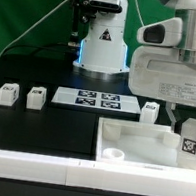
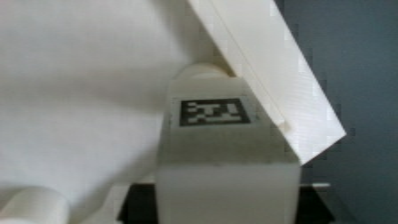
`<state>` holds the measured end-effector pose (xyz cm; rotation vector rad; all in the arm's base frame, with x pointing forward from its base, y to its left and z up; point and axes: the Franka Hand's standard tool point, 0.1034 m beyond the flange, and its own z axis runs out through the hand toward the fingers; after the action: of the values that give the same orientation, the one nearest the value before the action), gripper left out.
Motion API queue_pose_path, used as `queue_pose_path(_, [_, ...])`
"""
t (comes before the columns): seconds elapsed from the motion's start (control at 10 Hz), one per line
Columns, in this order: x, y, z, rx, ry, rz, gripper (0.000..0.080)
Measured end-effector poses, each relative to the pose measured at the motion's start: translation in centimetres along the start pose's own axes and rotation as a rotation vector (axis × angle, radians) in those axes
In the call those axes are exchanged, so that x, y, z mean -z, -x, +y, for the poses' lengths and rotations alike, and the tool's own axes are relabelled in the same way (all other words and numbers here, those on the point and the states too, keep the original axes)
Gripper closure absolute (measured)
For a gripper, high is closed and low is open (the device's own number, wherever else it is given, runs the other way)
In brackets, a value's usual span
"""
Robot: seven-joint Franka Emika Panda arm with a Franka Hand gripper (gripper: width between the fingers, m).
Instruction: Assemble one leg
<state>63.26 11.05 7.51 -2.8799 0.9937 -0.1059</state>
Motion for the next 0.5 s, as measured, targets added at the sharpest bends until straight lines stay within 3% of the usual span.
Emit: queue_pose_path(0.5, [0.01,-0.02,0.28,-0.513,-0.006,-0.016,0.0504])
